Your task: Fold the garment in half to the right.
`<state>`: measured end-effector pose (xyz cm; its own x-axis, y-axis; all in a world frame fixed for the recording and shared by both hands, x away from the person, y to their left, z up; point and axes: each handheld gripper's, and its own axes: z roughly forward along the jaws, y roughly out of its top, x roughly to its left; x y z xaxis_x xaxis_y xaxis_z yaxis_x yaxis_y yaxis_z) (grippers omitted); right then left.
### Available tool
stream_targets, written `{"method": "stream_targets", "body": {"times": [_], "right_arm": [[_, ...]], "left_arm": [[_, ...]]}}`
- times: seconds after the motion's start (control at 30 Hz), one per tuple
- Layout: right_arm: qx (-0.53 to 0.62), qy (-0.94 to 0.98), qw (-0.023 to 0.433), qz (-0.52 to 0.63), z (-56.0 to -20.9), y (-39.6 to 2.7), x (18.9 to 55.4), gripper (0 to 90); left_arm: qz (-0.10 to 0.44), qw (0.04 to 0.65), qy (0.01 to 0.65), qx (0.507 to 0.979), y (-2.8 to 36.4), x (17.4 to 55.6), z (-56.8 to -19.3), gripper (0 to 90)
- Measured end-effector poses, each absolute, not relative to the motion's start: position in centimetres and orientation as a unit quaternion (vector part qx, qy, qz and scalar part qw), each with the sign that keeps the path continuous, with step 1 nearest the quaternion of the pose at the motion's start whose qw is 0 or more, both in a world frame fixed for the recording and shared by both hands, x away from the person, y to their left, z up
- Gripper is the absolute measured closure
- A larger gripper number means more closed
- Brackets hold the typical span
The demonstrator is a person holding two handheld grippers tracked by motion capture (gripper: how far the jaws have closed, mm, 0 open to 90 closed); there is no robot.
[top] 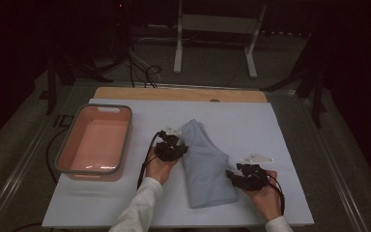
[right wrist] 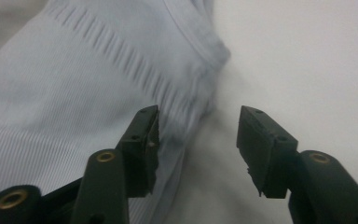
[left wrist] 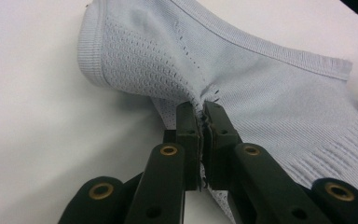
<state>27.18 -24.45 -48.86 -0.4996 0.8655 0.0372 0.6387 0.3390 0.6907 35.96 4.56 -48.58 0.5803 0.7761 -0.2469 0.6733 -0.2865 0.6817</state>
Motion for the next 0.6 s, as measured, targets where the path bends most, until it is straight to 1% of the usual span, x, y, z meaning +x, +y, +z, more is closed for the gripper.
{"method": "stream_targets", "body": {"times": [0.1, 0.13, 0.17, 0.2, 0.3, 0.4, 0.5, 0.53, 0.6], "right_arm": [[0.468, 0.799, 0.171, 0.336, -48.8, -24.4, 27.1, 42.5], [0.468, 0.798, 0.170, 0.339, -48.8, -24.4, 27.1, 41.2], [0.469, 0.797, 0.168, 0.342, -48.7, -24.5, 27.1, 39.6], [0.469, 0.795, 0.166, 0.346, -48.7, -24.5, 27.1, 38.2], [0.472, 0.790, 0.164, 0.356, -48.5, -24.6, 27.0, 34.2], [0.475, 0.784, 0.162, 0.365, -48.4, -24.8, 26.9, 31.4], [0.478, 0.781, 0.160, 0.369, -48.3, -24.9, 26.9, 29.4], [0.478, 0.780, 0.160, 0.371, -48.3, -25.0, 26.8, 28.7], [0.479, 0.779, 0.160, 0.372, -48.3, -25.1, 26.7, 27.7]], "left_arm": [[0.072, 0.385, 0.461, 0.796, 5.3, 36.0, -48.6, 85.8], [0.071, 0.389, 0.460, 0.795, 5.4, 36.0, -48.6, 83.1], [0.073, 0.392, 0.460, 0.794, 5.5, 35.8, -48.5, 77.6], [0.074, 0.399, 0.459, 0.790, 5.5, 35.7, -48.4, 70.0], [0.084, 0.418, 0.455, 0.782, 5.4, 35.2, -47.7, 44.4], [0.093, 0.430, 0.444, 0.780, 5.2, 34.7, -47.0, 28.2], [0.092, 0.444, 0.432, 0.780, 5.0, 34.4, -46.3, 18.4], [0.093, 0.446, 0.428, 0.780, 4.9, 34.2, -46.1, 16.5], [0.091, 0.454, 0.418, 0.782, 4.7, 34.0, -45.7, 15.7]]}}
